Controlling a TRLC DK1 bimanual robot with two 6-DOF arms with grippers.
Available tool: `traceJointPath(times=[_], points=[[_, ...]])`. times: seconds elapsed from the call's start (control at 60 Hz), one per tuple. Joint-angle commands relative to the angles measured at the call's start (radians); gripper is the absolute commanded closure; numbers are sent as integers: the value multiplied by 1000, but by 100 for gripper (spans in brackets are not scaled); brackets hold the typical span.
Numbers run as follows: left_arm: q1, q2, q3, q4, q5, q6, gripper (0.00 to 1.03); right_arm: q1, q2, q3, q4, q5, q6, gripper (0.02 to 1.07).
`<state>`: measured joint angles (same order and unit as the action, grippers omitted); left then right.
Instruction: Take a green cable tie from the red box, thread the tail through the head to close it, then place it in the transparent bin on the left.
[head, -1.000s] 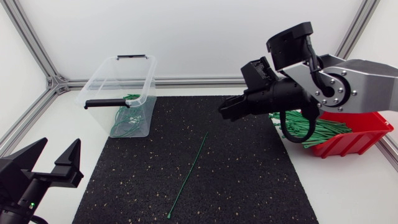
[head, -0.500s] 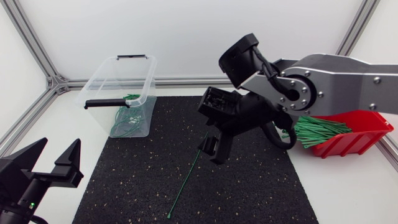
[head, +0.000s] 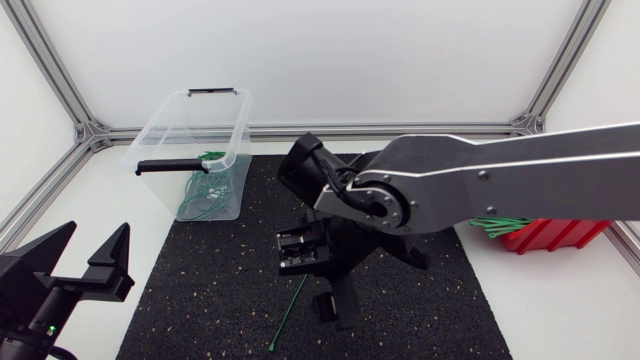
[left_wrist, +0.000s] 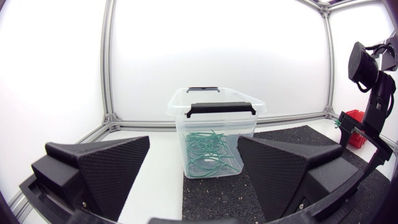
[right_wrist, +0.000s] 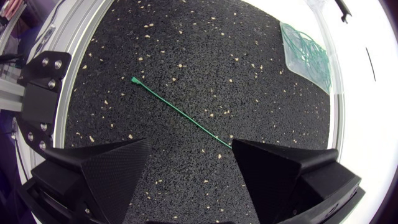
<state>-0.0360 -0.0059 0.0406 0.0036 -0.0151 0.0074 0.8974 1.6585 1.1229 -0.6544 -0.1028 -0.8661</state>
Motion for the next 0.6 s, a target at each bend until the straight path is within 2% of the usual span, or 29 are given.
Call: traceJointPath(times=[0.0, 0.1, 0.25, 0.333, 0.417, 0.467, 0.583], points=[[4, 7, -38, -28, 6, -4, 4, 20, 37, 25, -13, 6, -56, 12], [2, 9, -38, -28, 6, -4, 4, 44, 60, 29, -13, 8, -79, 16], [-1, 9, -38, -28, 6, -4, 4, 83, 104, 38, -13, 11, -93, 17], [-1, 9, -38, -28, 6, -4, 4, 100, 132, 44, -10, 12, -103, 25], [-1, 11, -38, -28, 6, -4, 4, 107, 158, 58, -5, 17, -111, 25], [-1, 11, -38, -28, 6, -4, 4, 115, 172, 64, -2, 17, -116, 33], [-2, 11, -38, -28, 6, -4, 4, 124, 193, 75, 12, 17, -123, 44]])
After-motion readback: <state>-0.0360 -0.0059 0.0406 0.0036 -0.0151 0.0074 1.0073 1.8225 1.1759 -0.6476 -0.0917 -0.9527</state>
